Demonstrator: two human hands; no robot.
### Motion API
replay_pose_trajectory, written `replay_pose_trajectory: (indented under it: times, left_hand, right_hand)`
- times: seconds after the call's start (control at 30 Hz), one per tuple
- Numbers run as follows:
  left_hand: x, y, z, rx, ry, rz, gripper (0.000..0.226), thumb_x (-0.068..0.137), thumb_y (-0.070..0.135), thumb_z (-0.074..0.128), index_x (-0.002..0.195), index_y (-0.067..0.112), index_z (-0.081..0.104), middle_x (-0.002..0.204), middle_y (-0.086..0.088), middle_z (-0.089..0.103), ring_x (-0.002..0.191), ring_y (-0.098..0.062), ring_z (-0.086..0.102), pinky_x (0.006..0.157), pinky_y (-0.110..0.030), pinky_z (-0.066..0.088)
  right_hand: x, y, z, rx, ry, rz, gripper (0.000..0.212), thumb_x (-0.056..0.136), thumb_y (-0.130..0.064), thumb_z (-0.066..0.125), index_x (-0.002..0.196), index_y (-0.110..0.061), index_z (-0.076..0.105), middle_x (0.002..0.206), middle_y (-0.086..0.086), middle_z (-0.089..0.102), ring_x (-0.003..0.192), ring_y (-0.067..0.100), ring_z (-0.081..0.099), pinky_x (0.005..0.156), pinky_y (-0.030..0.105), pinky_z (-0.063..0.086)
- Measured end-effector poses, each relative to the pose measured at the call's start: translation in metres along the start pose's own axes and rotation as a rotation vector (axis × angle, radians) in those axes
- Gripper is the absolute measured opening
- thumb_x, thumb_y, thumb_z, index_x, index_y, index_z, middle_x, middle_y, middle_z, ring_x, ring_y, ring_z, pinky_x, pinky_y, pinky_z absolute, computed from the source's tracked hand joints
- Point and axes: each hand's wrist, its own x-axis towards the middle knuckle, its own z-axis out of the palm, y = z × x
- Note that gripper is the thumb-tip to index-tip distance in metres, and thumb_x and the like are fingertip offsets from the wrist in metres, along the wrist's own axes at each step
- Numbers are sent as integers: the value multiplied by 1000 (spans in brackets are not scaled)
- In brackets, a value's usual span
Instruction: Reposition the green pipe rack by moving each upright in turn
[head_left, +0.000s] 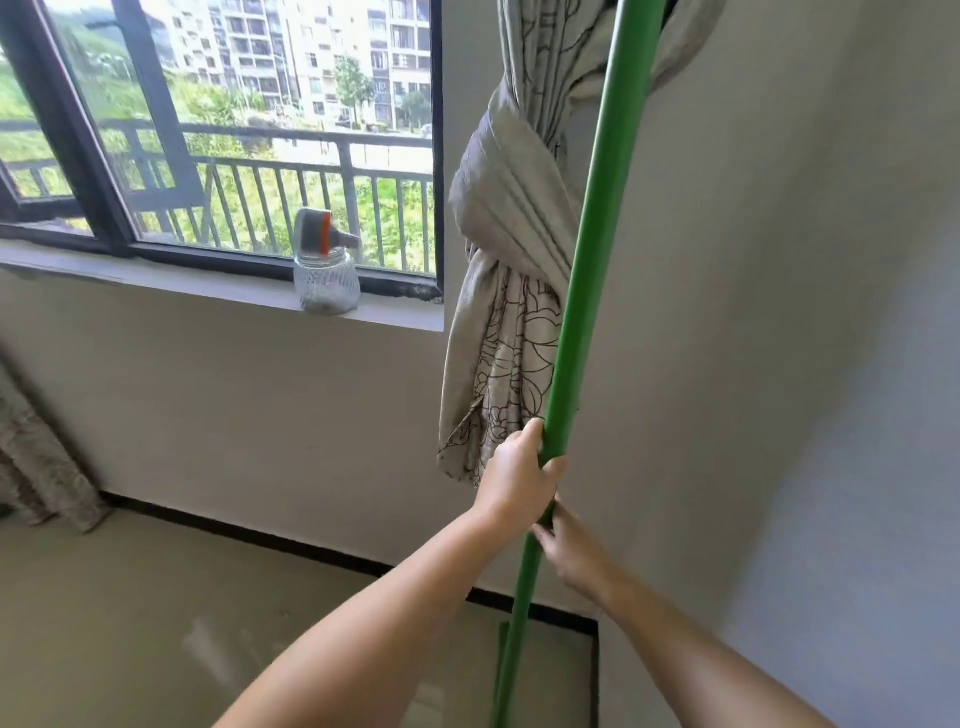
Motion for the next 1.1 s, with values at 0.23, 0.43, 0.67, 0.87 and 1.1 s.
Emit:
replay_pose_trajectory:
  times: [0.23,0.43,0.67,0.87,1.1]
  left_hand:
    - [61,6,16,2,-9,-4,17,81,23,57,85,13,44,91,-13,65,81,-33,61,76,-44,53]
    - [66,2,20,18,-6,11,19,82,27,57,91,14,47,91,-11,63,80,-31,62,75,-44,54]
    - [45,-9,10,-9,-59,23,21,83,28,60,97,16,50,97,-10,63,86,-28,63,80,-45,55]
    - [37,-8,6,-3,-45,7,20,86,23,57,99,13,47,98,-13,62,87,-31,62,78,-48,54]
    - [28,4,3,2,-90,-42,32,88,24,54,116,14,43,111,-16,60,97,-33,59,88,-47,51]
  right_hand:
    - [55,7,-31,16,-47,21,32,90,-22,49,121,-15,42,110,11,63,102,24,60,88,34,49]
    - [58,14,-34,22,-59,10,29,90,-23,50,117,-15,43,107,6,63,102,23,60,83,27,45]
    - [39,17,-24,28,-101,-59,38,88,-22,54,124,-17,43,107,4,63,105,19,60,91,26,43]
    - [37,11,-22,-12,-99,-79,32,88,-20,54,118,-12,45,108,12,65,102,25,61,86,26,44]
    - [40,9,-21,1,-120,1,56,87,-21,55,135,-14,28,124,14,58,115,27,55,95,36,46]
